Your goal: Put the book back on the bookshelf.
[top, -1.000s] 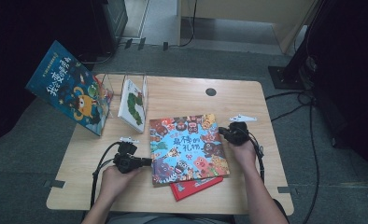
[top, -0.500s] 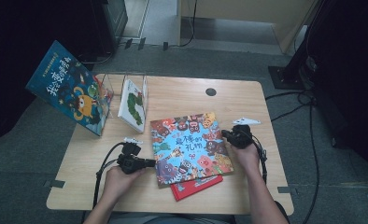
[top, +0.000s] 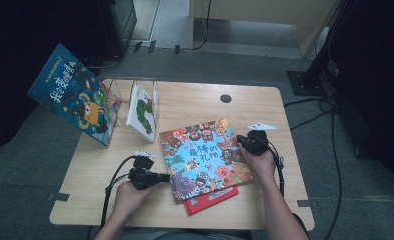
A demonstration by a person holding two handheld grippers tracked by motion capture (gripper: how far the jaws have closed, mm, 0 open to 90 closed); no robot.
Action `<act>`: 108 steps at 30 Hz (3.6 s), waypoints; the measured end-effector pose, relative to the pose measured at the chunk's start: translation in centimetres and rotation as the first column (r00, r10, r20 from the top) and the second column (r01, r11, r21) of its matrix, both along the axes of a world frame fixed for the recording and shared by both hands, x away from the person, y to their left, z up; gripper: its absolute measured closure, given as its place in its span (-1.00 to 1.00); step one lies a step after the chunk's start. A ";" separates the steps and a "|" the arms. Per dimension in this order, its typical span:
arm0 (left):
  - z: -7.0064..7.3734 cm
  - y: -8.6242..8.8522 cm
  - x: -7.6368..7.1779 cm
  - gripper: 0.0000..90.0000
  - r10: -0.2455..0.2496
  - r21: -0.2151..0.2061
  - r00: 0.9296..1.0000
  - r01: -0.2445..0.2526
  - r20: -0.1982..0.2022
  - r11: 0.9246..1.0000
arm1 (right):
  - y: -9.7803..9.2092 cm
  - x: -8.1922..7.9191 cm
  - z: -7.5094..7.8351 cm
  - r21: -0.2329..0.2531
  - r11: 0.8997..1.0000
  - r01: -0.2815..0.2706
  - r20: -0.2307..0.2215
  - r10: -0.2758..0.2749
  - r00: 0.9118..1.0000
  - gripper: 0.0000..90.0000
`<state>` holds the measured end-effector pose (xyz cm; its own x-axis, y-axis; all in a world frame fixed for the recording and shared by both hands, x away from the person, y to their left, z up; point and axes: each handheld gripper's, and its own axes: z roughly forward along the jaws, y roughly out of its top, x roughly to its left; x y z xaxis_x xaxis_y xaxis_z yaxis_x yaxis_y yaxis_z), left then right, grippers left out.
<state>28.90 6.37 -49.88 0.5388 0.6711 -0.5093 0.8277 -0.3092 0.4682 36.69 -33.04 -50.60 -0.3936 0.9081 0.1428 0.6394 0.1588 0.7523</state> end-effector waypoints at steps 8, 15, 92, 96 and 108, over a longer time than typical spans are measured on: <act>-0.1 -1.5 0.3 1.00 -0.031 -0.027 1.000 0.031 -0.004 0.999 | -0.9 -1.5 0.7 0.007 1.000 0.008 0.045 -0.008 0.999 1.00; -0.1 -3.2 0.7 1.00 -0.080 -0.022 0.997 0.080 0.001 0.997 | -1.8 -3.1 0.8 0.005 1.000 0.012 0.051 -0.013 0.999 1.00; 2.1 3.2 7.7 0.99 0.089 0.027 0.994 -0.091 0.068 0.995 | -6.1 -8.2 -1.1 0.008 0.999 0.036 -0.014 -0.035 0.999 1.00; 2.0 3.5 7.3 0.99 0.098 0.038 0.992 -0.101 0.075 0.994 | -6.0 -7.5 -0.9 0.020 0.999 0.049 -0.007 -0.049 0.999 1.00; 1.5 4.4 6.6 0.99 0.129 0.034 0.990 -0.131 0.060 0.991 | -5.8 -6.0 -1.1 0.044 0.997 0.066 -0.003 -0.066 0.998 1.00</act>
<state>35.51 10.81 -48.43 0.4735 0.7554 -0.4530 0.8341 -0.2194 0.5062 30.71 -38.79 -51.72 -0.3331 0.9249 0.1834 0.6483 0.0834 0.7568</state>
